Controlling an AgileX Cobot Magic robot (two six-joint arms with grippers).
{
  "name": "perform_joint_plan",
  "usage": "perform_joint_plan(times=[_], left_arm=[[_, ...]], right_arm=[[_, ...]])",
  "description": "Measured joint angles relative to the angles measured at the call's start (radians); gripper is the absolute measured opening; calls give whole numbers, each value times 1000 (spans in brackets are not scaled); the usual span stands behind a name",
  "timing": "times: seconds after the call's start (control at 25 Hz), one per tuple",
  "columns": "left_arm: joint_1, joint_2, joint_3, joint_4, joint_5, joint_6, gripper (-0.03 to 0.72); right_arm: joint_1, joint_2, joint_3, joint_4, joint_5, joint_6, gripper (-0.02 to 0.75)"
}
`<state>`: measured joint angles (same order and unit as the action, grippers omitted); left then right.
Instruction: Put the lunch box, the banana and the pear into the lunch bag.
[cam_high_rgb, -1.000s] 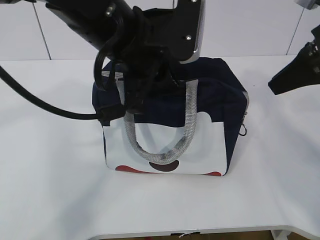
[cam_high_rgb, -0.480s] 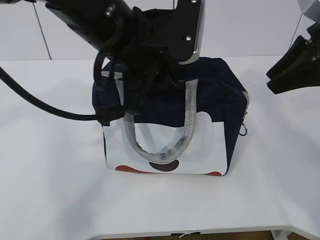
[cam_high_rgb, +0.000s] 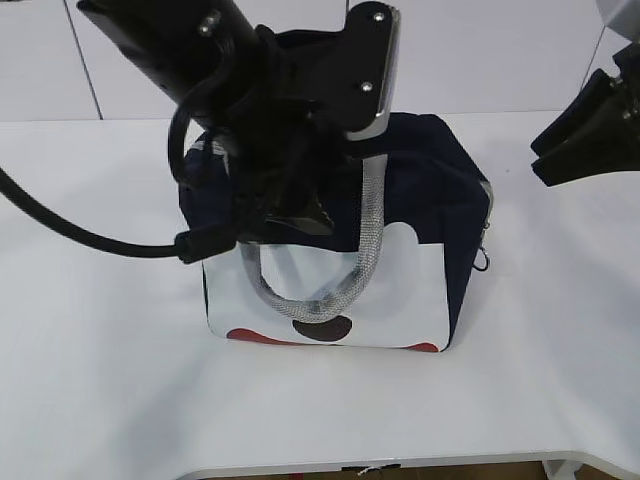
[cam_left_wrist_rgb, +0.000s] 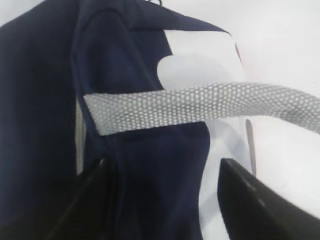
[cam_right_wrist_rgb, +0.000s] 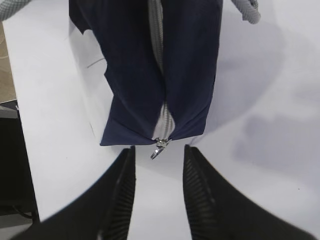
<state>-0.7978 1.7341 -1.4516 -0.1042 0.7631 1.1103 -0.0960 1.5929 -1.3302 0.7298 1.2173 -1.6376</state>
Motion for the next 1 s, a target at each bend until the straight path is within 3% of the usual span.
perform_joint_plan(times=[0.52,0.84,1.0], left_arm=[[2,-115,0,75,42,-6,489],[2,-172,0,268,145,-14,430],[8,-189,0,373,173,-148,400]], right_arm=[[0,0,0,11,0,-3,284],[0,0,-33,-10,0,12,284],[0,0,-115,-63,0,96,283]])
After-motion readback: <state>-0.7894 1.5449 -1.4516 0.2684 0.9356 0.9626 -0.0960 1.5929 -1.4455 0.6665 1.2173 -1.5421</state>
